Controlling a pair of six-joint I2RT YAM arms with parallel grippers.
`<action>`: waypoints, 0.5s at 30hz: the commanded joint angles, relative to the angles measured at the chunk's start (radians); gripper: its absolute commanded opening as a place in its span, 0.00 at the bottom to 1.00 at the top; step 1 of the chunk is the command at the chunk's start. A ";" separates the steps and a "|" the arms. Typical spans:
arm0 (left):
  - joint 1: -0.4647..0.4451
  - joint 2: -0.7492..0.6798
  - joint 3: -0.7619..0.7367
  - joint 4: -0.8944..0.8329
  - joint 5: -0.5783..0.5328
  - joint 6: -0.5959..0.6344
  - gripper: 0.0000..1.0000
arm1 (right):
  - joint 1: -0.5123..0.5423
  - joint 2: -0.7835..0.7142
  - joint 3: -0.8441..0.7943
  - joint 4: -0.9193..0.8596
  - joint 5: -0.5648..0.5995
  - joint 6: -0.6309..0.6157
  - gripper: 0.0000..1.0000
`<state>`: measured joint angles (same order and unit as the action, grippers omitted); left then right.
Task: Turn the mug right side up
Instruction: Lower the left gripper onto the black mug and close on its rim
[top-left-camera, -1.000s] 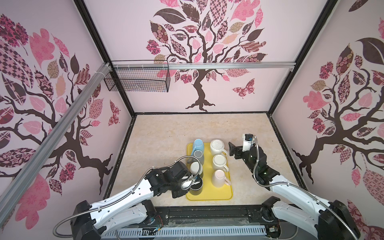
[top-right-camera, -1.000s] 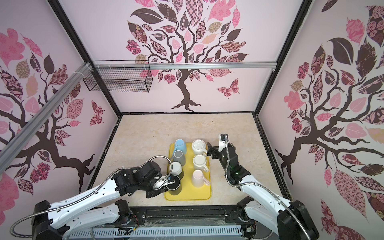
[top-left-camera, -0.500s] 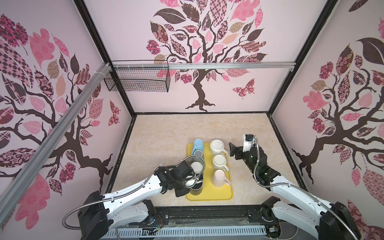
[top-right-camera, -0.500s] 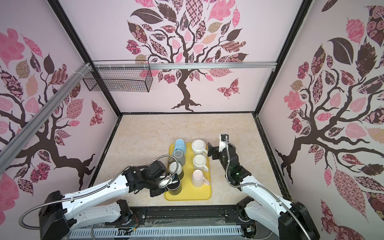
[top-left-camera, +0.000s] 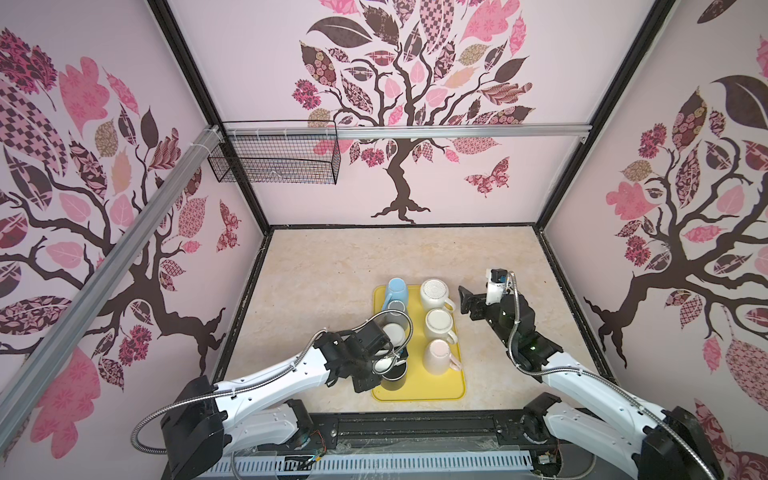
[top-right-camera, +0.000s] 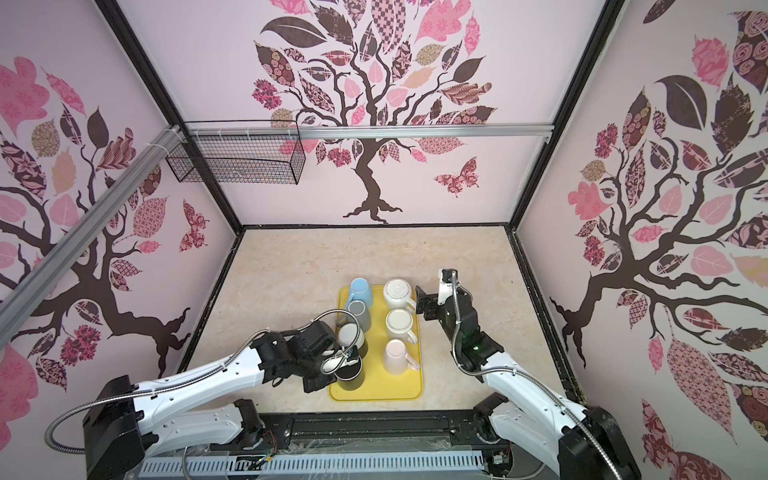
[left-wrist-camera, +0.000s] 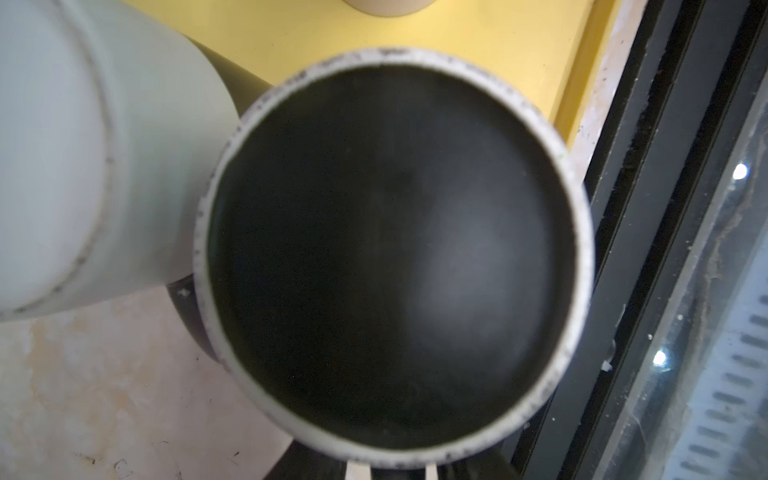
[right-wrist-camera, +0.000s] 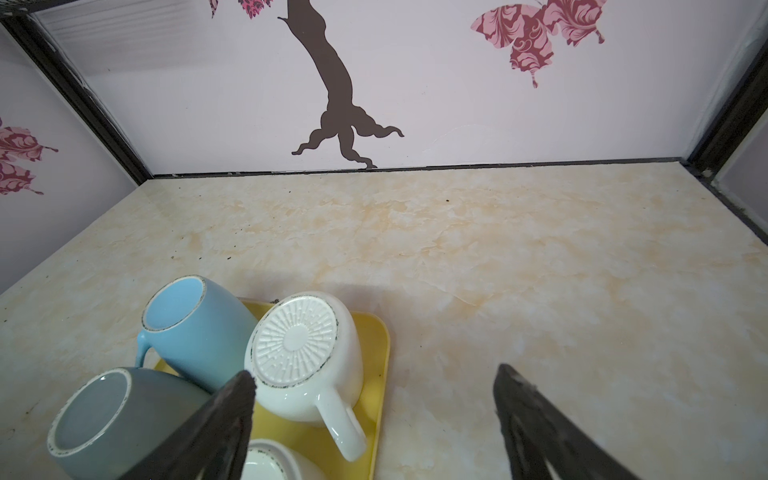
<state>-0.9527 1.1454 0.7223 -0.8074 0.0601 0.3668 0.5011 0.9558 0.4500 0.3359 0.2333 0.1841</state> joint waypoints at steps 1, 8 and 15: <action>-0.003 0.001 -0.009 0.023 -0.008 -0.007 0.32 | 0.004 -0.005 0.056 -0.021 -0.022 -0.001 0.87; -0.003 0.017 -0.010 0.025 -0.026 -0.007 0.30 | 0.003 0.000 0.066 -0.038 -0.034 -0.001 0.86; -0.009 0.050 0.002 0.024 -0.033 -0.012 0.25 | 0.002 -0.011 0.064 -0.045 -0.034 0.000 0.85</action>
<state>-0.9577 1.1873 0.7223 -0.8043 0.0383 0.3630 0.5011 0.9573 0.4797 0.3084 0.2047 0.1837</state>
